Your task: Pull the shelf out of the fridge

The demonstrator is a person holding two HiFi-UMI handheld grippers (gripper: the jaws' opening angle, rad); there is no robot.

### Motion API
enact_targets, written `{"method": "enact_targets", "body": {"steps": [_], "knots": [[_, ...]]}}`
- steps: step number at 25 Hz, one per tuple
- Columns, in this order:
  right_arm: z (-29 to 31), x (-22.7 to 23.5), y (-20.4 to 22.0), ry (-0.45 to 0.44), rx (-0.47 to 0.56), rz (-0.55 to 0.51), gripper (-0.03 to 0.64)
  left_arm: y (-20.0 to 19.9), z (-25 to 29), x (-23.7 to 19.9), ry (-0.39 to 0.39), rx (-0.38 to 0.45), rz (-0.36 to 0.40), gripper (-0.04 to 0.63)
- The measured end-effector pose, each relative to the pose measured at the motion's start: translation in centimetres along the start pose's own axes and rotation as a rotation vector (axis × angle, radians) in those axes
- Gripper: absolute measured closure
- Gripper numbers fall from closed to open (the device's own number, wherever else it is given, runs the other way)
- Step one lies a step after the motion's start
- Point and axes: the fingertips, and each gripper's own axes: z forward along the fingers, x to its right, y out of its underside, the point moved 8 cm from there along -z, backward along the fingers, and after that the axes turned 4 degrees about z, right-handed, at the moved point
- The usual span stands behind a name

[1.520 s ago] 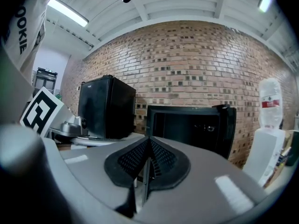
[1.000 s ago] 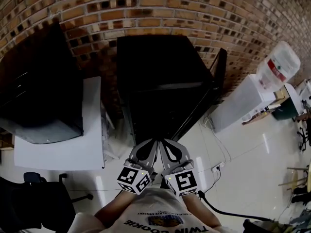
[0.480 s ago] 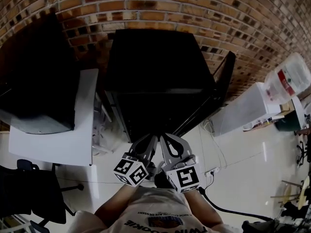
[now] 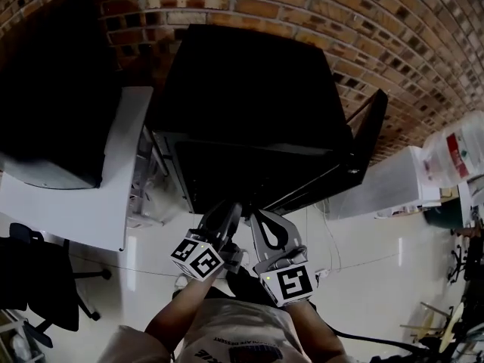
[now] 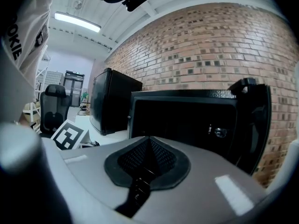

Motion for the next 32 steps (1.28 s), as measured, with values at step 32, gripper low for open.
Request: {"method": "enact_targets", "body": {"steps": [32], "knots": [[5.4, 5.9, 4.9, -0.203, -0.137, -0.081, 0.612, 13.7, 9.0, -19.2, -0.221, 0.289, -0.465, 0.380]]}}
